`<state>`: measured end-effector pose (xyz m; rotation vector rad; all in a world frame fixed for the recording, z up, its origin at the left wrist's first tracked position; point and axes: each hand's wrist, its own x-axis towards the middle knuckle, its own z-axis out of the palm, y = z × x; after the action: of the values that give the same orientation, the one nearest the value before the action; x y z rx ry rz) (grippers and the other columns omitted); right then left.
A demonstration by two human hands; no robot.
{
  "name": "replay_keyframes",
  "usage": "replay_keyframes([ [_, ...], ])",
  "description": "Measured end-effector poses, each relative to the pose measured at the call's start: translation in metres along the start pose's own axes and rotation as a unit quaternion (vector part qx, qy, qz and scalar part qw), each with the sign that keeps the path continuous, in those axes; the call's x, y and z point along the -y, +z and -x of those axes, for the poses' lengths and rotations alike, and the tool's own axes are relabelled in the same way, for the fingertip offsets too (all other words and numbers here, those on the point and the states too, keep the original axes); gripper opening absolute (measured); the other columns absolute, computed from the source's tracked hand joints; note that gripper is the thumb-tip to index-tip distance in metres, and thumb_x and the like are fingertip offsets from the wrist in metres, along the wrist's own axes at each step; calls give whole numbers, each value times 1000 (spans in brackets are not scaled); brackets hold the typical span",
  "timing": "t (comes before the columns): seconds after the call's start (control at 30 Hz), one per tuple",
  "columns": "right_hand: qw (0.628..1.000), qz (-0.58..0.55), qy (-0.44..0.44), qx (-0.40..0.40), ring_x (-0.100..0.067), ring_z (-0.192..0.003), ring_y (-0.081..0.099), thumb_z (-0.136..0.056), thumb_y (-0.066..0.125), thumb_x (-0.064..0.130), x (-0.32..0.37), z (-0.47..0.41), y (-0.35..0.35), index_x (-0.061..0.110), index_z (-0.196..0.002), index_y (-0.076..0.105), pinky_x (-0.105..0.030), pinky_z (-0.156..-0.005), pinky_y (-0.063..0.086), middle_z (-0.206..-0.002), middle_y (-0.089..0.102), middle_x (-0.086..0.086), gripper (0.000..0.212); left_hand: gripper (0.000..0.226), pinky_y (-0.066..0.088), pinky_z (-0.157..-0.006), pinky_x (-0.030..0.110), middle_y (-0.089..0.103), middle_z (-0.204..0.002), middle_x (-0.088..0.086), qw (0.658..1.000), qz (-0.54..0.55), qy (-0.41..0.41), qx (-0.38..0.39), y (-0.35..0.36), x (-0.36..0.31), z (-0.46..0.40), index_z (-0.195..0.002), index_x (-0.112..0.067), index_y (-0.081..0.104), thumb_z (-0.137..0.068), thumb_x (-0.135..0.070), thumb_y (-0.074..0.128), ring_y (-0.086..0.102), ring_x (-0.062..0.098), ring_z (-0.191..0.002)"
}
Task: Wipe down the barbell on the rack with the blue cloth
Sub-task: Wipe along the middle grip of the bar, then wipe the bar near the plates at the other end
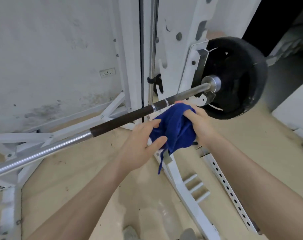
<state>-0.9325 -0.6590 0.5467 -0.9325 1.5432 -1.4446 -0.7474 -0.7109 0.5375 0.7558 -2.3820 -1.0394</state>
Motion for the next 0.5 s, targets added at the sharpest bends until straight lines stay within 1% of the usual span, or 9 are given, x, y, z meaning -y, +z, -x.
replay_keyframes([
  [0.07, 1000, 22, -2, 7, 1, -86, 63, -94, 49, 13, 2, 8, -17, 25, -103, 62, -17, -76, 51, -95, 65, 13, 20, 50, 40, -88, 11, 58, -114, -14, 996, 78, -23, 45, 25, -18, -7, -121, -26, 48, -78, -52, 47, 52, 0, -103],
  [0.17, 998, 51, -13, 21, -21, -99, 63, -91, 56, 16, 4, 19, -50, 26, -94, 62, -37, -85, 53, -106, 65, -6, 12, 38, 50, -82, 22, 63, -106, -8, 985, 151, -72, 54, 68, -44, -21, -116, -25, 49, -82, -37, 58, 60, 5, -95],
  [0.2, 997, 66, -22, 32, -22, -99, 62, -90, 58, 15, 4, 23, -64, 26, -91, 60, -40, -87, 52, -106, 64, -6, 11, 34, 53, -79, 24, 64, -102, -8, 981, 168, -86, 40, 82, -51, -27, -114, -24, 49, -83, -31, 61, 62, 7, -92],
  [0.23, 996, 77, -35, 40, -19, -95, 62, -90, 58, 14, 5, 27, -78, 24, -90, 59, -39, -86, 51, -102, 64, -3, 10, 28, 53, -74, 22, 64, -98, -8, 977, 186, -98, 21, 95, -60, -32, -110, -24, 50, -85, -25, 61, 63, 7, -87],
  [0.3, 994, 76, -45, 56, -12, -88, 61, -89, 60, 13, 6, 35, -110, 21, -93, 56, -35, -83, 50, -92, 63, 6, 10, 14, 47, -60, 14, 61, -82, -12, 971, 211, -111, -18, 117, -76, -45, -98, -25, 52, -89, -15, 56, 60, 3, -70],
  [0.37, 993, 73, -46, 81, -14, -92, 62, -83, 64, 20, 7, 41, -143, 21, -99, 57, -35, -83, 51, -96, 64, 6, 17, 12, 42, -58, 18, 54, -70, -11, 965, 225, -129, -49, 135, -92, -57, -86, -23, 53, -93, -15, 48, 49, 5, -59],
  [0.43, 991, 66, -31, 109, -13, -91, 63, -78, 65, 25, 8, 46, -175, 18, -103, 56, -33, -80, 52, -94, 65, 9, 27, 13, 40, -59, 24, 53, -70, -4, 944, 276, -161, -87, 147, -105, -67, -86, -16, 55, -95, -16, 45, 45, 11, -60],
  [0.47, 990, 63, -21, 123, -10, -86, 63, -79, 65, 24, 8, 47, -190, 17, -100, 56, -29, -76, 52, -87, 65, 13, 24, 14, 42, -62, 24, 57, -74, -2, 926, 314, -181, -105, 152, -112, -73, -91, -14, 58, -95, -16, 44, 51, 13, -64],
  [0.5, 989, 64, -16, 134, -6, -80, 62, -81, 65, 23, 7, 47, -204, 18, -96, 56, -25, -72, 50, -80, 63, 18, 18, 17, 46, -67, 24, 64, -84, 0, 904, 357, -201, -123, 156, -118, -79, -98, -14, 61, -95, -16, 44, 59, 14, -74],
])
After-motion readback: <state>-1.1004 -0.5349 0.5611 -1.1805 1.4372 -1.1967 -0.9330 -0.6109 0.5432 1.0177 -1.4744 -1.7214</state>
